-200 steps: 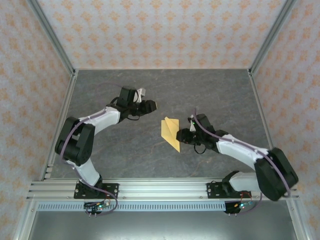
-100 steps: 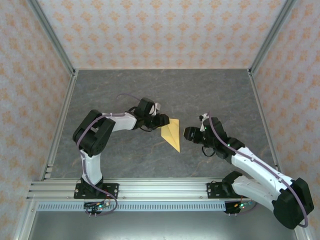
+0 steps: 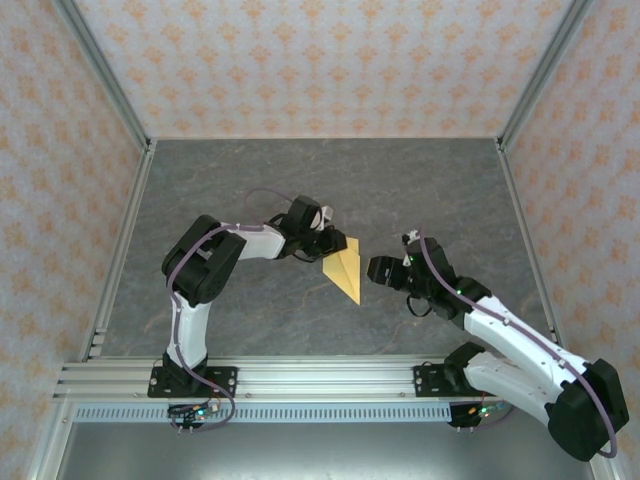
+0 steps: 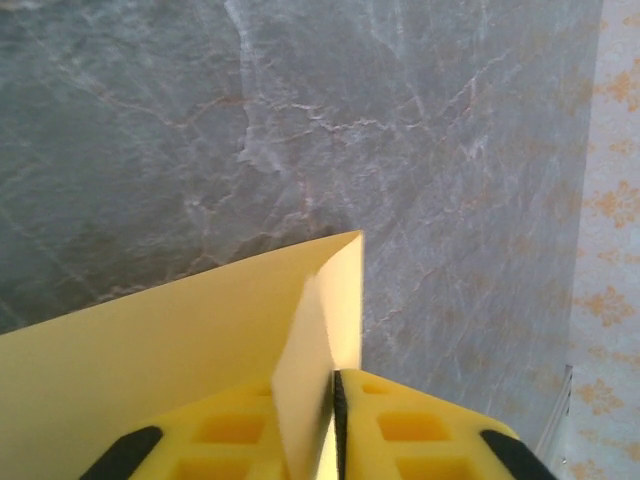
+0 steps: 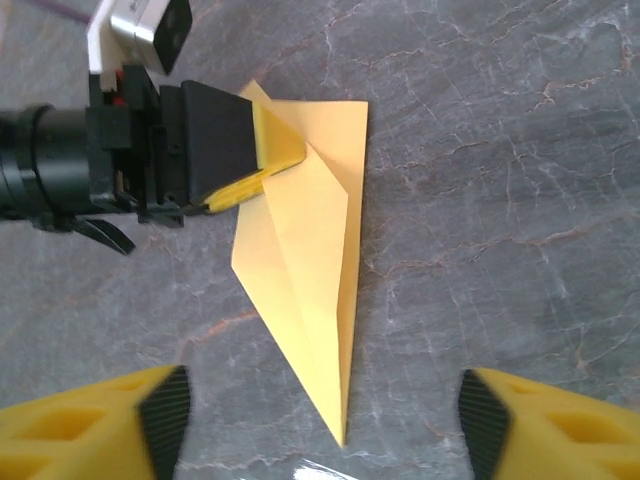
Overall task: Fold a paper plane with a square sheet of paper (fold left side to right side)
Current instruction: Turn over the paper at the center of the table.
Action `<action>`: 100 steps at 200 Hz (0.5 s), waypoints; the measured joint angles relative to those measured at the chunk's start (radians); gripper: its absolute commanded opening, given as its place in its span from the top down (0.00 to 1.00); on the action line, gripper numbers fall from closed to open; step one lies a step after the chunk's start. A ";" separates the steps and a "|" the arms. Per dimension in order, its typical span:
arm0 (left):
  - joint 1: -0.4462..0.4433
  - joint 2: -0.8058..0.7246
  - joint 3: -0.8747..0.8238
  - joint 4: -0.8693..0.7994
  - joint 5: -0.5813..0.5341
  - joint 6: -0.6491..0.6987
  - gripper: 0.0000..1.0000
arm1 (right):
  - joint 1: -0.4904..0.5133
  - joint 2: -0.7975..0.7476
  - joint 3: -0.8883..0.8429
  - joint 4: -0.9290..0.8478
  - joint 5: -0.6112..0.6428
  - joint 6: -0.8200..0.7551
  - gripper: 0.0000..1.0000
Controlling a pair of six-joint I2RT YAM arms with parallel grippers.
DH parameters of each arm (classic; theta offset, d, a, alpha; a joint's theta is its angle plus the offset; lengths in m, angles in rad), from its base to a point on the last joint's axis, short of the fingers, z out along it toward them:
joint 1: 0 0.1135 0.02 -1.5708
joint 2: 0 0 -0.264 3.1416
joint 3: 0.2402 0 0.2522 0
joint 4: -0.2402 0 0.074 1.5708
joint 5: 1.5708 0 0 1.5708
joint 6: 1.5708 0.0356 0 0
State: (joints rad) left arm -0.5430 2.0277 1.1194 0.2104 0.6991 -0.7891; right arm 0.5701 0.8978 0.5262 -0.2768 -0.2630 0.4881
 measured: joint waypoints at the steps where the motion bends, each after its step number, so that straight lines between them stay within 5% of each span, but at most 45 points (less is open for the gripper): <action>1: 0.000 0.000 0.000 0.001 0.000 0.000 0.94 | -0.001 0.000 -0.002 0.000 -0.001 -0.003 0.13; 21: 0.000 -0.024 -0.001 0.003 0.000 0.003 0.98 | -0.043 0.000 -0.046 0.055 -0.069 0.019 0.00; 65: 0.005 -0.213 -0.002 -0.009 -0.002 0.004 0.99 | -0.200 0.005 -0.170 0.280 -0.348 0.106 0.00; 100: 0.009 -0.335 -0.002 -0.006 0.001 -0.009 0.99 | -0.224 0.041 -0.196 0.514 -0.544 0.194 0.00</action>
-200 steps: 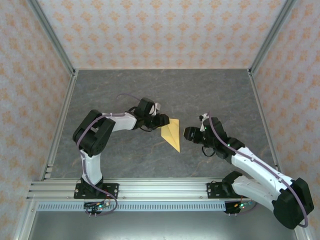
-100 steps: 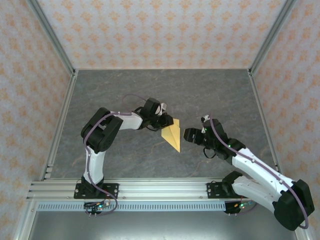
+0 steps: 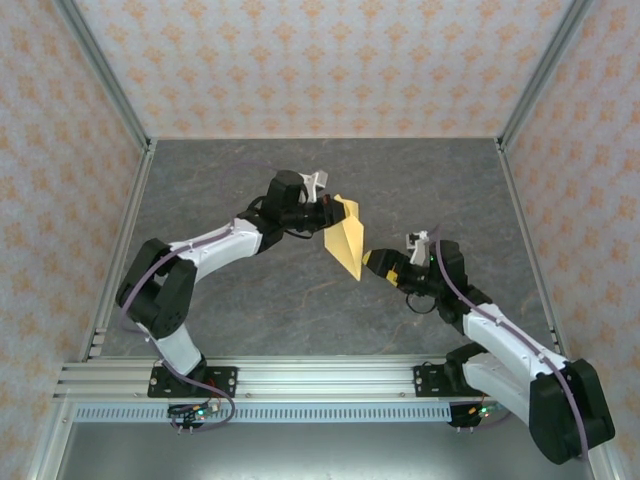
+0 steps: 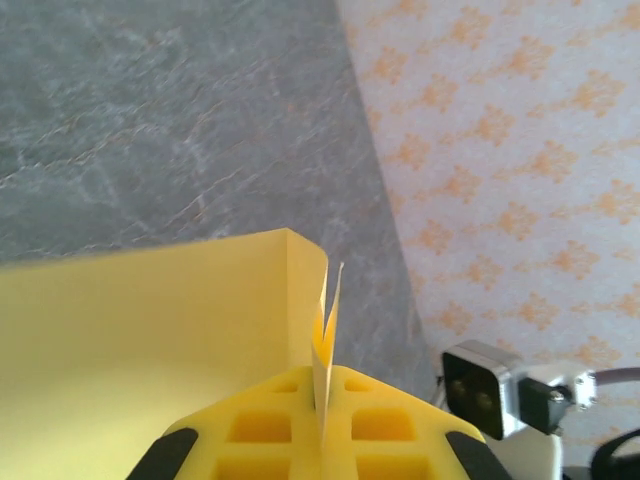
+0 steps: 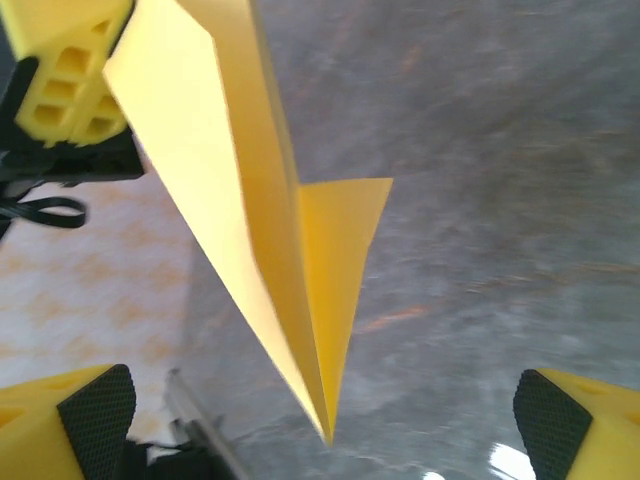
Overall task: Fold a paper plane with a square sheet of paper (fold left side to right side)
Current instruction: Turn over the paper at the center of the table.
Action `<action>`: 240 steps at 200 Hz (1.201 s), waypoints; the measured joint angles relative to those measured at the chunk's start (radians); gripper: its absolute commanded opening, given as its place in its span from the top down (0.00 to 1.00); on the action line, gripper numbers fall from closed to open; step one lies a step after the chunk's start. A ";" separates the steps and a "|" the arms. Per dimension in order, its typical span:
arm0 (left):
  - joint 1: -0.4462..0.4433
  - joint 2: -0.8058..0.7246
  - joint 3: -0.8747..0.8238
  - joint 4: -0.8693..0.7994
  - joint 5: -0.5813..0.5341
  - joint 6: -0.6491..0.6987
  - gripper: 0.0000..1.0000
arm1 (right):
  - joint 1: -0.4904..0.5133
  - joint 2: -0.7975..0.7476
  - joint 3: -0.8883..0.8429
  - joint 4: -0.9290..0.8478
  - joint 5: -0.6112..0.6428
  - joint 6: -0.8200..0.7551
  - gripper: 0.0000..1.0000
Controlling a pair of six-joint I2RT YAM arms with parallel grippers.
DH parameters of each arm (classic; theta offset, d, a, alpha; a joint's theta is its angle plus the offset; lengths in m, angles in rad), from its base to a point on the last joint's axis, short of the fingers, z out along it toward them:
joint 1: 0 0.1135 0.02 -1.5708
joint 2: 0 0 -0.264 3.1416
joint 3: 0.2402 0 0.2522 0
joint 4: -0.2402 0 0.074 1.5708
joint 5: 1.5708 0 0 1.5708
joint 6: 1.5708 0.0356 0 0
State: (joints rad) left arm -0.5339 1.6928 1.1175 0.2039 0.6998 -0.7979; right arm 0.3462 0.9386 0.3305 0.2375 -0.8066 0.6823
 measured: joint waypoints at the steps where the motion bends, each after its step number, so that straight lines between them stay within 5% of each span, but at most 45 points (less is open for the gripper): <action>1: 0.000 -0.003 0.000 0.000 0.000 -0.002 0.99 | 0.000 0.002 0.000 0.005 -0.003 0.002 0.00; 113: -0.019 -0.072 0.000 0.098 0.109 -0.147 1.00 | 0.020 0.220 0.001 0.500 -0.178 0.245 0.04; 187: -0.029 -0.073 0.000 0.122 0.131 -0.174 1.00 | 0.066 0.201 0.052 0.563 -0.185 0.295 0.48; 240: -0.029 -0.073 0.000 0.122 0.131 -0.169 1.00 | 0.066 0.137 0.052 0.480 -0.169 0.254 0.65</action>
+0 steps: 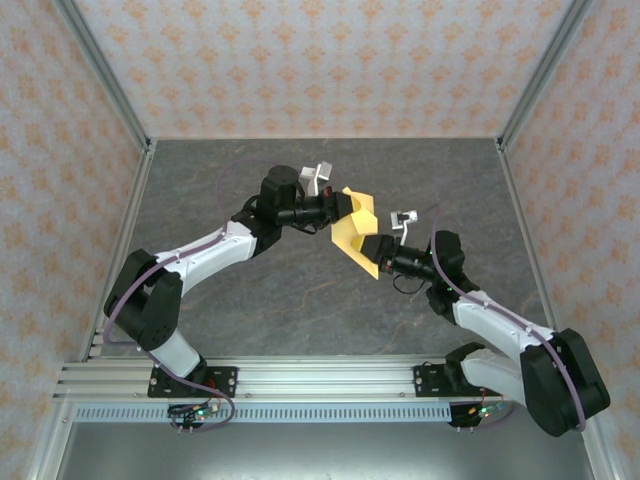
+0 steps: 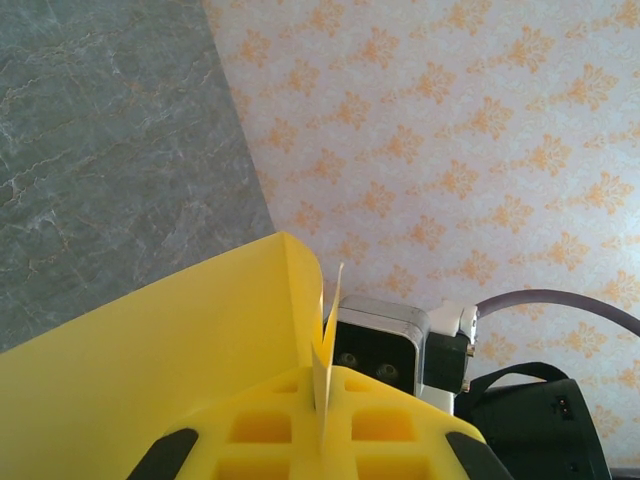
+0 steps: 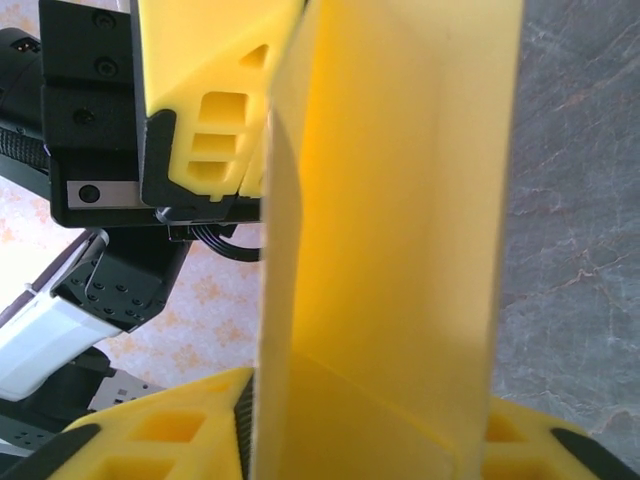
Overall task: Fold a paper plane with a square sheet of paper (fold left side to right side)
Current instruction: Turn over the paper at the center of the table.
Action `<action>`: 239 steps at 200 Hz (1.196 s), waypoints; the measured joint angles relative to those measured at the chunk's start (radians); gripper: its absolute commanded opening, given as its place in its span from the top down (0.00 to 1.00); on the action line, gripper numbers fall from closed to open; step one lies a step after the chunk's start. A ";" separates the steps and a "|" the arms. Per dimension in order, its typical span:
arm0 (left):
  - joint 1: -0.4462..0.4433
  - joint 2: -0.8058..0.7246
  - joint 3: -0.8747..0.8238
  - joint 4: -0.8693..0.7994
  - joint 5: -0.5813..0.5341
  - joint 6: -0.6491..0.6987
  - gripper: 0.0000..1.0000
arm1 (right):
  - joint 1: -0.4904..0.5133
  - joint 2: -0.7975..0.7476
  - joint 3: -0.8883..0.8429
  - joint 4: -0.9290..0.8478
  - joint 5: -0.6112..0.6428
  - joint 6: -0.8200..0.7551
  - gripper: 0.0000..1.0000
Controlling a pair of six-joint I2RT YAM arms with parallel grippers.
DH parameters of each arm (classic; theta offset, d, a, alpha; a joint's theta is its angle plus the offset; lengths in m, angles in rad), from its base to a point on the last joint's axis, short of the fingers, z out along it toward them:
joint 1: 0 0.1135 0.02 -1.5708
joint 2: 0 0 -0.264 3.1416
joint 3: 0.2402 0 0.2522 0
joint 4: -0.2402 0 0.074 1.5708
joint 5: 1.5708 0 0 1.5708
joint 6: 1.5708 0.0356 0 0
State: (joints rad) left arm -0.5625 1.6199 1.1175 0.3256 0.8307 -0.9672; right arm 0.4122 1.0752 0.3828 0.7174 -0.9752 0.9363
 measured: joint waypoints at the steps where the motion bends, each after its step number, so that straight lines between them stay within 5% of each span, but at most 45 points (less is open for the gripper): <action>1: 0.000 0.000 0.000 0.000 0.000 0.000 1.00 | 0.000 -0.001 0.000 -0.002 0.001 -0.003 0.65; 56: 0.000 0.000 -0.004 -0.004 0.000 0.008 0.97 | 0.000 -0.009 0.000 -0.041 0.014 -0.025 0.76; 99: 0.006 -0.017 -0.014 -0.066 -0.011 0.052 0.45 | 0.000 -0.027 0.001 -0.125 0.029 -0.075 0.91; 152: 0.053 -0.216 -0.033 -0.319 -0.169 0.236 0.30 | 0.036 -0.085 0.118 -0.519 0.135 -0.305 0.99; 179: 0.057 -0.363 -0.035 -0.476 -0.304 0.372 0.30 | 0.117 -0.072 0.258 -0.783 0.303 -0.463 1.00; 239: 0.057 -0.654 -0.121 -0.698 -0.594 0.529 0.26 | 0.420 0.213 0.620 -1.252 0.929 -0.691 1.00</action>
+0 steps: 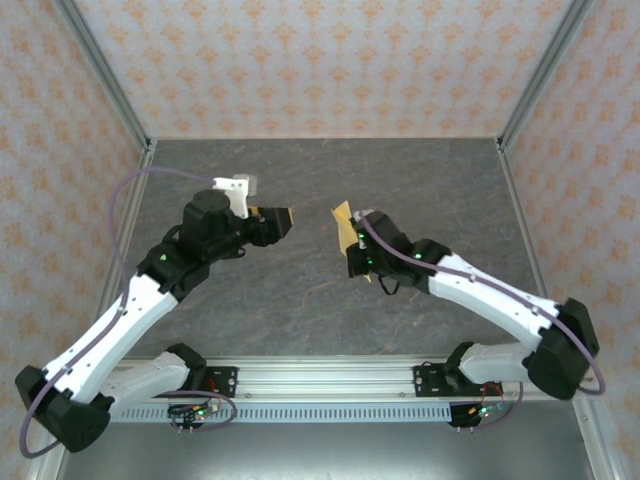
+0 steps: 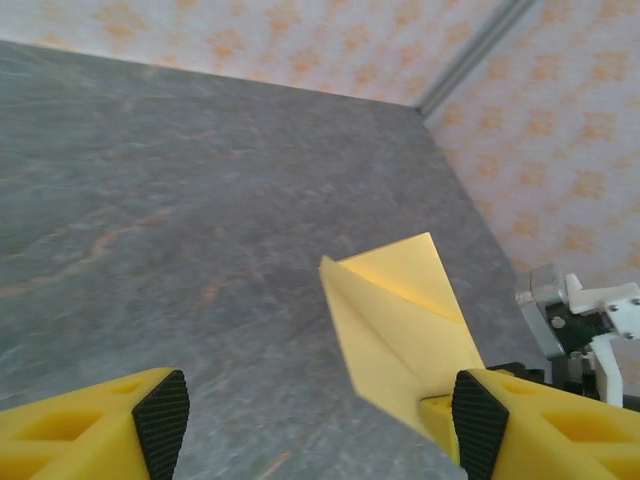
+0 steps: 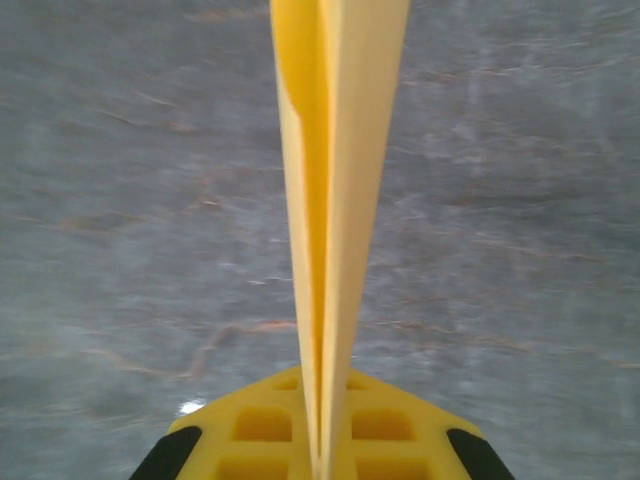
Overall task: Fold a paper plane with a square sheet of paper (fold left side to right side)
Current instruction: Turn over the paper at the center of the table.
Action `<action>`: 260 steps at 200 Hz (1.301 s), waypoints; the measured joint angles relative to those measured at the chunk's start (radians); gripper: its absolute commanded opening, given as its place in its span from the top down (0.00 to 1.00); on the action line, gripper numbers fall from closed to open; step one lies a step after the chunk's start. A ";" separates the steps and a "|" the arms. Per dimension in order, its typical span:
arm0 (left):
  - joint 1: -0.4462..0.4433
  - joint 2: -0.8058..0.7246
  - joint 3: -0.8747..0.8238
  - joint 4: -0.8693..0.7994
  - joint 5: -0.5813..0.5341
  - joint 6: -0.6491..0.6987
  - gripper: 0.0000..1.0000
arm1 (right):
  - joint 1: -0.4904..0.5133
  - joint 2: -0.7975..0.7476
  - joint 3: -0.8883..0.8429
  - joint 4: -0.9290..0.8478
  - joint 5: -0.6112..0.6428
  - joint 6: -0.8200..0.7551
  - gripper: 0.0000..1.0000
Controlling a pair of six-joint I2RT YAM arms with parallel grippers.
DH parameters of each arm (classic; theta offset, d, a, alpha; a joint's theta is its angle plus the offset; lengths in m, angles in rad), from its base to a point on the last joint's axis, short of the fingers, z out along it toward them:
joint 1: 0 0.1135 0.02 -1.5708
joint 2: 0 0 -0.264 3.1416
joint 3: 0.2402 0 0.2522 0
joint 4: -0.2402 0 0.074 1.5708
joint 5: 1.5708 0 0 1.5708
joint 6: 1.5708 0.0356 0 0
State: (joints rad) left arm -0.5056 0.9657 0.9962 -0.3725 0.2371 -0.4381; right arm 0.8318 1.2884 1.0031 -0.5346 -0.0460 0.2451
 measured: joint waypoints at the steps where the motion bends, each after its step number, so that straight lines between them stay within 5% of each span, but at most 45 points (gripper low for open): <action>1: 0.000 -0.003 -0.001 -0.002 -0.003 0.001 0.26 | 0.002 0.005 0.004 -0.004 0.006 -0.001 1.00; 55: 0.000 -0.164 -0.045 -0.081 -0.180 0.026 0.24 | 0.172 0.417 0.281 -0.320 0.485 -0.034 1.00; 110: 0.000 -0.193 -0.058 -0.106 -0.254 0.029 0.23 | 0.257 0.770 0.451 -0.571 0.761 -0.021 1.00; 185: 0.000 -0.193 -0.073 -0.111 -0.254 0.029 0.23 | 0.296 0.860 0.455 -0.621 0.776 -0.023 0.98; 230: 0.000 -0.193 -0.076 -0.111 -0.254 0.028 0.21 | 0.297 0.834 0.441 -0.575 0.674 -0.056 0.67; 260: 0.000 -0.187 -0.089 -0.110 -0.254 0.019 0.19 | 0.300 0.684 0.386 -0.499 0.566 -0.068 0.44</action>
State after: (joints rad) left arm -0.5056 0.7788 0.9077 -0.4828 -0.0170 -0.4187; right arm 1.1320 1.9728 1.3888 -1.0340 0.5205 0.1776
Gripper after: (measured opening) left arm 0.795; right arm 0.491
